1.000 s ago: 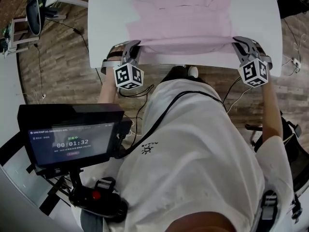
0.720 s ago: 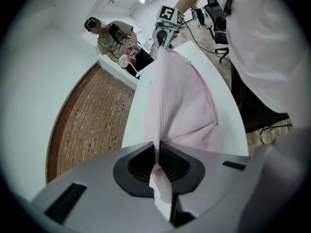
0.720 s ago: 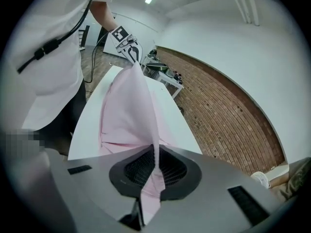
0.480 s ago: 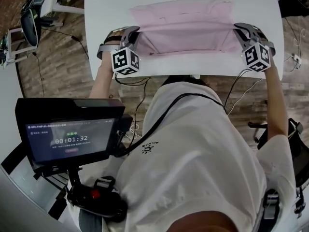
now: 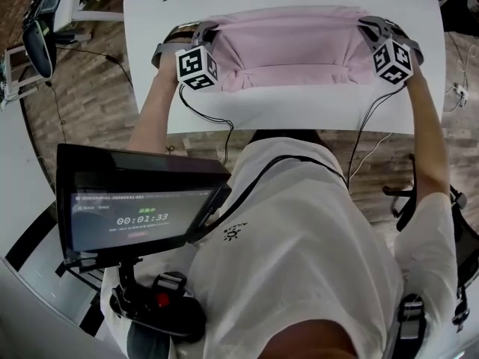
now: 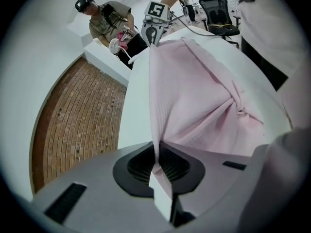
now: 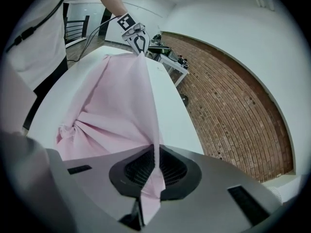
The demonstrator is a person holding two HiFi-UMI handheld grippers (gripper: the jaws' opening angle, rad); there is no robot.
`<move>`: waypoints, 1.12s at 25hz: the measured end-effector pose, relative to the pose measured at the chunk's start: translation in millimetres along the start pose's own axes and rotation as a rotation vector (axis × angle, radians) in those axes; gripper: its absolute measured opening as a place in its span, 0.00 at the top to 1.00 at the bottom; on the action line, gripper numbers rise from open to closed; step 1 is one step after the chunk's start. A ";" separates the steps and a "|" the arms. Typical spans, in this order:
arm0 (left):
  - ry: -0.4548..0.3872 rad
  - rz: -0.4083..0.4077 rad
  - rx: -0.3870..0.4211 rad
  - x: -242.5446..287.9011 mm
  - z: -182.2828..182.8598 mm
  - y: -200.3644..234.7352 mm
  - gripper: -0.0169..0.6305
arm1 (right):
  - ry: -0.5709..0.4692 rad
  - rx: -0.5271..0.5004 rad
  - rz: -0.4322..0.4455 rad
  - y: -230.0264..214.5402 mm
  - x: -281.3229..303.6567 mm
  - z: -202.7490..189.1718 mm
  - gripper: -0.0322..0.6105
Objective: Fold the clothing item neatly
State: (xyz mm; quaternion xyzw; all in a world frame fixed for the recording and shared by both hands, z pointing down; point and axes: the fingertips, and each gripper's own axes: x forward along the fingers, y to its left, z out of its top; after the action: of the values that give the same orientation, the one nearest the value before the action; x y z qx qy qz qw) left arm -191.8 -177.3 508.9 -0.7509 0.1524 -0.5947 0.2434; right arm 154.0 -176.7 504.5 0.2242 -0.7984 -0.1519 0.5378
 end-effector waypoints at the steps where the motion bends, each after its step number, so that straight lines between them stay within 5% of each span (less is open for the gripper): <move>1: 0.004 -0.006 -0.007 8.2 -6.1 4.1 0.94 | 0.008 -0.001 0.007 -5.3 9.6 1.6 0.91; 6: 0.014 -0.004 -0.112 50.9 -27.7 19.7 0.93 | 0.070 0.011 0.027 -15.0 55.7 -5.3 0.91; 9: 0.007 0.049 -0.225 63.4 -37.6 27.4 0.84 | 0.092 0.035 -0.013 -10.7 69.9 -13.2 0.89; 13: -0.012 0.060 -0.327 77.9 -46.3 33.1 0.77 | 0.101 0.146 -0.087 -23.5 78.0 -22.3 0.68; 16: -0.033 0.037 -0.445 86.2 -51.9 34.7 0.74 | 0.082 0.274 -0.090 -33.4 81.4 -25.8 0.63; 28: -0.036 0.066 -0.400 95.2 -46.7 54.1 0.74 | 0.043 0.458 -0.178 -44.8 70.9 -31.5 0.61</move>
State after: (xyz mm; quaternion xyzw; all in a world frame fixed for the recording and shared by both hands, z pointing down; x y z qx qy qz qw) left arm -210.3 -280.5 565.4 -0.7893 0.2876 -0.5308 0.1115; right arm 169.2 -252.0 550.7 0.4128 -0.7774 -0.0089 0.4745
